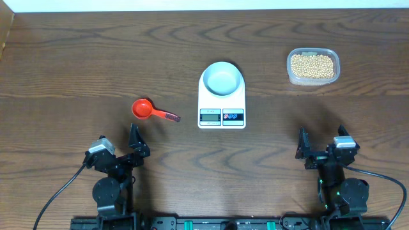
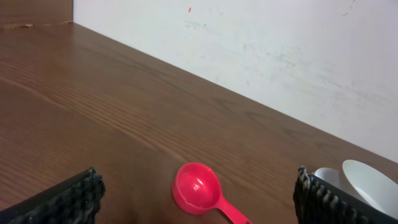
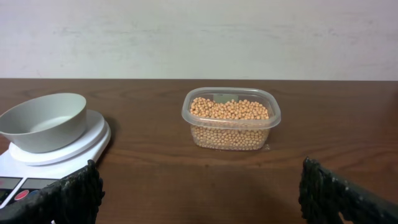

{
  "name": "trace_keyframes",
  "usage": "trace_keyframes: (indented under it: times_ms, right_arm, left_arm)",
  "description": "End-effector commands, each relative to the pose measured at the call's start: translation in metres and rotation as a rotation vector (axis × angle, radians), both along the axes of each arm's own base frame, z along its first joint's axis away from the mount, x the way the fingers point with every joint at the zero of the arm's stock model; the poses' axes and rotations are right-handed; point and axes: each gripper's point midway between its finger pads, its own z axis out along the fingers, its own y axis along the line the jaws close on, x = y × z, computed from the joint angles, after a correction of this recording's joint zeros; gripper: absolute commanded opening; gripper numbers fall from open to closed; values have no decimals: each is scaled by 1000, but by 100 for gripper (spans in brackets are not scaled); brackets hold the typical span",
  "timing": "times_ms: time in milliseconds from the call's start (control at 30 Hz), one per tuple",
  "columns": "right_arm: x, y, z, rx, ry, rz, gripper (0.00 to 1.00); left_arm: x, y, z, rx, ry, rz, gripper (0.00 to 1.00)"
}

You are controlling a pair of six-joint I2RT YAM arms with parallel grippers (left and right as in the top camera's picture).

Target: Scoop item into bowl and weigh 50g on scale

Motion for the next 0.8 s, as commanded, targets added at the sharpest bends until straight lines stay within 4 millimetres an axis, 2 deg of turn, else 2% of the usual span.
trace_keyframes:
  times_ms: [0, 600, 767]
  right_arm:
    - [0, -4, -1, -9, 0, -21, 99]
    - [0, -4, -1, -9, 0, -20, 99]
    - [0, -4, -1, -9, 0, -21, 99]
  left_arm:
    - [0, 1, -19, 15, 52, 1, 99]
    - [0, 1, -19, 15, 50, 0, 99]
    - [0, 1, -12, 17, 34, 1, 99]
